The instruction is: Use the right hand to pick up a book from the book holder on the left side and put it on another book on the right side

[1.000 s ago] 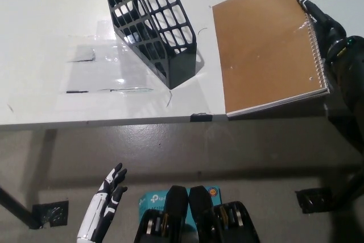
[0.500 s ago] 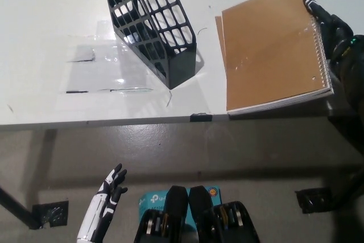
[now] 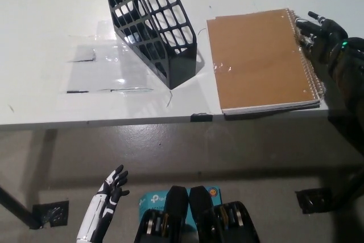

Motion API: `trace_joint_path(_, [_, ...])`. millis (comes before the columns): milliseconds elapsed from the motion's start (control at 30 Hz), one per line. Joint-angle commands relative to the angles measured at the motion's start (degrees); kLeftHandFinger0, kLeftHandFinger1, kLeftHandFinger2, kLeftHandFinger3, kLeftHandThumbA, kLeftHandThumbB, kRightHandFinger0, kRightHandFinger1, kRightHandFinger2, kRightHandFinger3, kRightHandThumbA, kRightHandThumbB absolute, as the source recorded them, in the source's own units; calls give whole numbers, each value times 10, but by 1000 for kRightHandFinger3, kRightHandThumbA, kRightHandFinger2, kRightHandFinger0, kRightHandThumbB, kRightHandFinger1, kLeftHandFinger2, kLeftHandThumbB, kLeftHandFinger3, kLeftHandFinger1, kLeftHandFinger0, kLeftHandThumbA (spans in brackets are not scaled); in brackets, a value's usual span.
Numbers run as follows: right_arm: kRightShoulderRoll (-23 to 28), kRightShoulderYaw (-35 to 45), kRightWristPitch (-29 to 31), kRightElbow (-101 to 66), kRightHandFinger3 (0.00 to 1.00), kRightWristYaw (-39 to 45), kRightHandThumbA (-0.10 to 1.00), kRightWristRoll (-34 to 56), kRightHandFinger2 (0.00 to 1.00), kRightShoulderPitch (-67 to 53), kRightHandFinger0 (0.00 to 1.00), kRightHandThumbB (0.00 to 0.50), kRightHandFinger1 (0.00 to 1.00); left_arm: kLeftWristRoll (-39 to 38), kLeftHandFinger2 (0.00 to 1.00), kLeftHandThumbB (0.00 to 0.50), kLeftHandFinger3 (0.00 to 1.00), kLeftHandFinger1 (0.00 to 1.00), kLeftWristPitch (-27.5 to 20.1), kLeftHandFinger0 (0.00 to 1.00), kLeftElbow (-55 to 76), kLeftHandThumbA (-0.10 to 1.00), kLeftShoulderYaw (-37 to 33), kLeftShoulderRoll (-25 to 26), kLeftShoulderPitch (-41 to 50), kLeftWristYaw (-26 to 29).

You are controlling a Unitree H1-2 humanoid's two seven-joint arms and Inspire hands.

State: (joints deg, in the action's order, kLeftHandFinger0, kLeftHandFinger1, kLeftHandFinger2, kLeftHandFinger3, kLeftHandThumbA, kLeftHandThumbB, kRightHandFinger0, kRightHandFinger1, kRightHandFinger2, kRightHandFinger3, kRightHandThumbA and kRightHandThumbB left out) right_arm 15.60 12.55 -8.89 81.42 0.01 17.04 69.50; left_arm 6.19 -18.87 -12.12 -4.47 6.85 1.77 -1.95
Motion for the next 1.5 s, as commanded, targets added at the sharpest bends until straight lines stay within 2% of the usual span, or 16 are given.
trace_joint_path(0, [20, 2, 34, -6, 1000, -11, 386, -8, 1000, 48, 1000, 60, 1000, -14, 919, 158, 955, 922, -2, 843, 12, 974, 2, 2, 1, -10])
trace_joint_path(100, [22, 6, 37, -5, 1000, -10, 378, -7, 1000, 48, 1000, 57, 1000, -7, 906, 148, 960, 908, -6, 827, 11, 989, 0, 3, 0, -7])
trace_joint_path(233, [26, -12, 74, -13, 1000, 13, 430, -26, 1000, 42, 1000, 11, 1000, -11, 902, 159, 960, 910, -1, 833, 11, 995, 2, 2, -2, -8])
trace_joint_path(300, [25, -3, 87, -17, 1000, -3, 334, -18, 1000, 46, 1000, 49, 1000, -12, 908, 156, 959, 916, -6, 840, 8, 996, 4, 3, -1, -7])
trace_joint_path(333, [24, 3, 103, -23, 1000, -5, 298, -12, 1000, 49, 1000, 27, 1000, -13, 908, 154, 958, 916, -9, 839, 7, 995, 4, 3, -2, -7])
trace_joint_path(467, [24, -27, 177, -99, 1000, -27, 372, -52, 1000, 54, 1000, 16, 1000, -6, 927, 151, 962, 932, -8, 844, 8, 999, 6, 7, -9, -5])
trace_joint_path(533, [21, -47, 171, -212, 1000, -30, 491, -77, 1000, 30, 1000, 41, 1000, -4, 970, 143, 998, 963, -4, 882, 12, 995, 6, 7, -15, -4])
trace_joint_path(600, [20, -59, 151, -300, 1000, -36, 525, -94, 1000, 10, 1000, 51, 1000, 1, 999, 138, 1000, 984, -1, 901, 13, 1000, 7, 9, -23, -1])
trace_joint_path(667, [9, -67, 76, -520, 1000, -29, 547, -99, 1000, -44, 1000, 101, 1000, 3, 1000, 164, 1000, 1000, -1, 1000, 12, 1000, 9, 8, -39, 1])
trace_joint_path(867, [12, -109, 3, -791, 1000, 6, 655, -126, 1000, -108, 1000, 155, 1000, 16, 1000, 211, 1000, 1000, -6, 1000, 0, 1000, 15, 12, -87, 13])
trace_joint_path(1033, [7, -132, -14, -939, 1000, 27, 684, -142, 1000, -160, 1000, 186, 1000, 14, 1000, 198, 1000, 1000, 1, 1000, -3, 1000, 20, 23, -122, 8])
trace_joint_path(1100, [6, -135, -14, -972, 1000, 29, 687, -151, 1000, -173, 1000, 156, 1000, 15, 1000, 184, 1000, 1000, 2, 1000, -5, 1000, 20, 25, -134, 8])
trace_joint_path(1167, [-6, -138, -2, -1026, 1000, 33, 623, -144, 1000, -200, 1000, 123, 1000, 8, 1000, 175, 1000, 1000, 3, 1000, -8, 1000, 21, 26, -148, 4])
trace_joint_path(1200, [-12, -139, 2, -1041, 1000, 33, 599, -146, 1000, -209, 1000, 147, 1000, 6, 1000, 175, 1000, 1000, 4, 1000, -9, 1000, 22, 27, -151, 4])
trace_joint_path(1300, [-26, -141, 50, -1068, 1000, 29, 609, -171, 1000, -258, 1000, 149, 1000, 13, 1000, 165, 1000, 1000, -1, 1000, -12, 1000, 22, 29, -160, 6])
trace_joint_path(1467, [-37, -129, 88, -1080, 1000, 18, 572, -177, 1000, -313, 1000, 57, 1000, 5, 1000, 166, 1000, 1000, 2, 1000, -16, 1000, 24, 31, -176, 2])
